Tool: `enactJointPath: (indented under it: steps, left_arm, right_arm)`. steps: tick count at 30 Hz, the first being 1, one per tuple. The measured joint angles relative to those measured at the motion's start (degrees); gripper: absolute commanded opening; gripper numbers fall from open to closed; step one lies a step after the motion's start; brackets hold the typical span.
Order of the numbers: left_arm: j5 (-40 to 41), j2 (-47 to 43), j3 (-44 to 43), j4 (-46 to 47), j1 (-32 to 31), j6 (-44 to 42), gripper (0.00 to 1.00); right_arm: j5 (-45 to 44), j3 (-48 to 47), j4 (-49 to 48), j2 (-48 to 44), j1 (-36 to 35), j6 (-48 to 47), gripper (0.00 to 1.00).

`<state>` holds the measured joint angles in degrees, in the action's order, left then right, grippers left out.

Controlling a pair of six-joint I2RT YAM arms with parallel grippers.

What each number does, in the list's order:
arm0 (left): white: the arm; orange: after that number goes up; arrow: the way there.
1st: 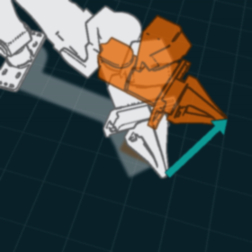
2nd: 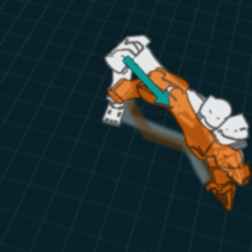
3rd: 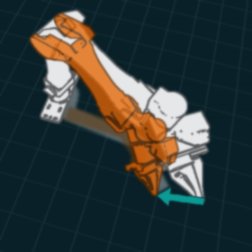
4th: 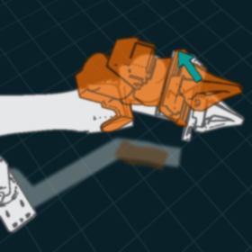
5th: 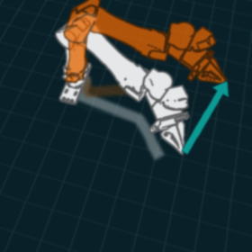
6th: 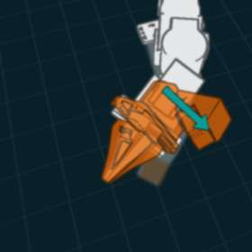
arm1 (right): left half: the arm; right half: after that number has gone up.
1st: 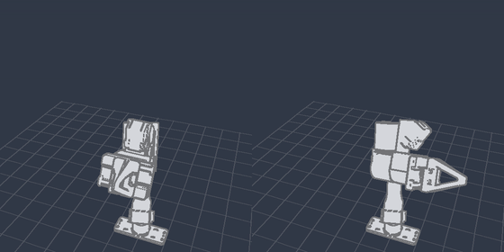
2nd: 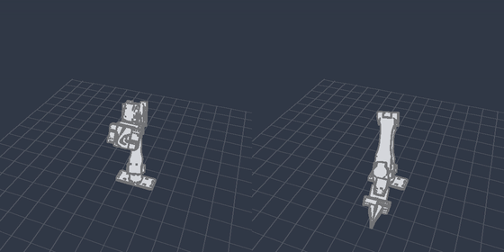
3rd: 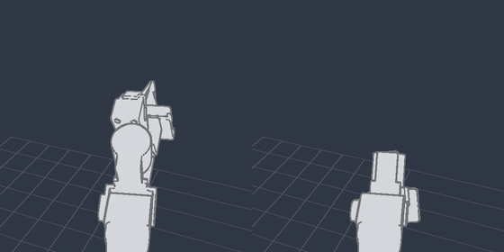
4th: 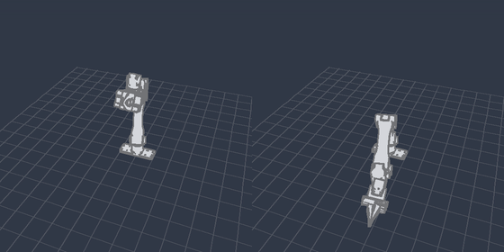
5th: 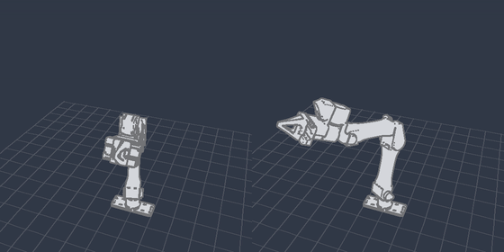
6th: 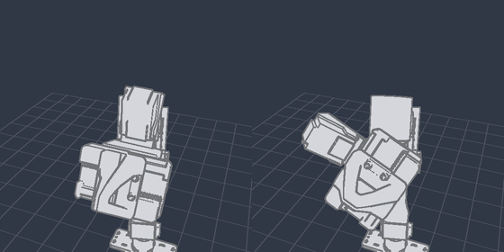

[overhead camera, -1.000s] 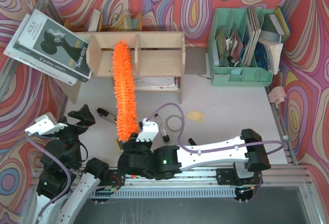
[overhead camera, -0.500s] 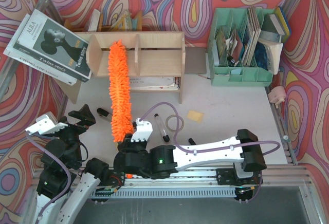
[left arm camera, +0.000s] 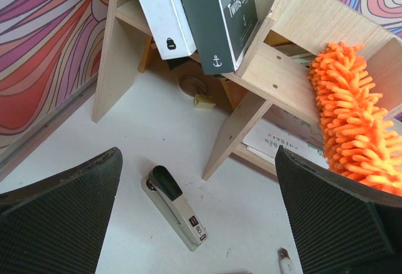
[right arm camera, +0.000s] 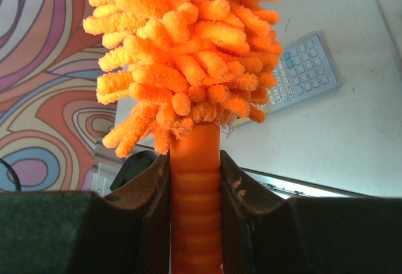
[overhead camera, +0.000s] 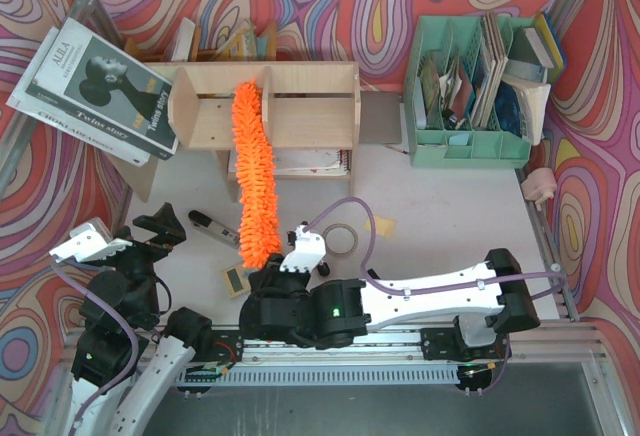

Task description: Dust the bookshelf with a duster

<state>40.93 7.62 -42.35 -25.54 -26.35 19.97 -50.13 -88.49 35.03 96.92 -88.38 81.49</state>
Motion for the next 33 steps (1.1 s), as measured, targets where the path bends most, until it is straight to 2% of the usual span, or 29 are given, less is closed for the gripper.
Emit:
enactJointPath:
  steps: [4, 9, 19, 29, 33]
  left_arm:
    - [0.0, 0.0, 0.0, -0.02, 0.0, 0.0, 0.98]
    - [0.0, 0.0, 0.0, -0.02, 0.0, 0.0, 0.98]
    - [0.0, 0.0, 0.0, 0.0, 0.0, 0.0, 0.98]
    - [0.0, 0.0, 0.0, -0.02, 0.0, 0.0, 0.98]
    - [0.0, 0.0, 0.0, -0.02, 0.0, 0.0, 0.98]
  right_arm:
    - [-1.33, 0.02, 2.73, -1.22, -0.59, 2.78, 0.0]
    - [-2.43, 0.04, 0.35, -1.2, -1.79, -1.79, 0.0]
    - [-16.24, -2.64, -4.44, -1.4, -10.93, -11.45, 0.0]
    - [-19.06, -1.92, -2.91, -4.74, -11.19, -9.9, 0.0]
    - [-18.86, -0.59, 0.63, -5.42, -11.08, -5.97, 0.0]
